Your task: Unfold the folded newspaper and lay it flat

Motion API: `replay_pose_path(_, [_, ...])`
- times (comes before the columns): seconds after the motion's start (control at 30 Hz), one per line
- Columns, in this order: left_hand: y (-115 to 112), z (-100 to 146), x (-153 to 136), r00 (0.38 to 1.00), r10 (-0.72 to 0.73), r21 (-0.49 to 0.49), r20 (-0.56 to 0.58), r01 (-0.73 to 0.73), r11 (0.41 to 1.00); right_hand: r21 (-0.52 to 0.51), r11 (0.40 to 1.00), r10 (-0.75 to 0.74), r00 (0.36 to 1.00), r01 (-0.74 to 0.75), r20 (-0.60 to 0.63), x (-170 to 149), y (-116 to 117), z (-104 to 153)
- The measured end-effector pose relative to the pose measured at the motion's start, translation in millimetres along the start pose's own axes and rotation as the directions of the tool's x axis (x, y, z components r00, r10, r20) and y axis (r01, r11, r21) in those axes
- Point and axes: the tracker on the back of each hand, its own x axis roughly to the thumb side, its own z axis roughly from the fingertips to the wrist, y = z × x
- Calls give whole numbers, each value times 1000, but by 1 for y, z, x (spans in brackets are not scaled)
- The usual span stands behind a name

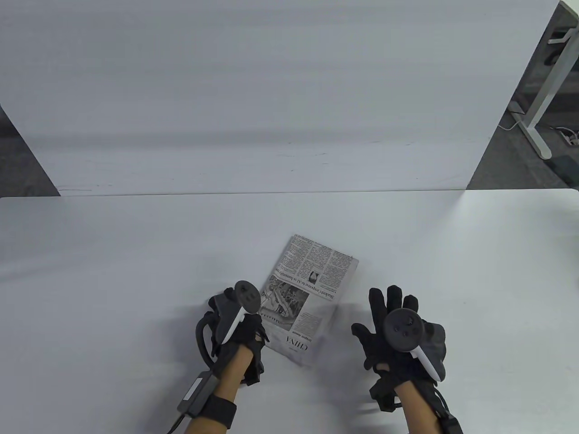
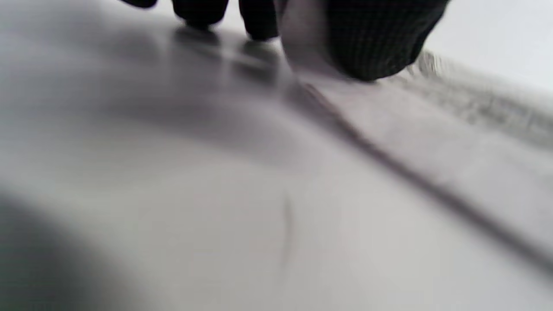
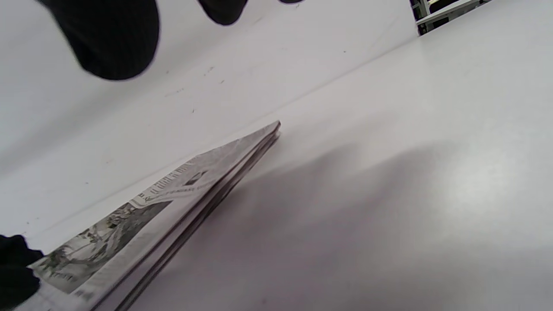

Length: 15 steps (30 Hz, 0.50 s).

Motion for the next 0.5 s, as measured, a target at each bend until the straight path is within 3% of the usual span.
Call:
replay_pose_path(0.1, [32,10,-15,980,191,105,62,-197,975,-15,999,-36,999,35,-14,-2,-3,1])
replay_pose_path(0.27, [71,30,-47,925,322,236,203,-365,901,-10,998,-64,997,63,-31,-6,0,-2])
replay_pose_path(0.37, [69,40,-71,883,377,362,278,-460,811,45,985,-162,985,165,-62,-13,8,-5])
replay_pose_path(0.5, [62,42,-86,843,426,393,327,-532,750,80,965,-240,965,249,-109,-19,15,-8])
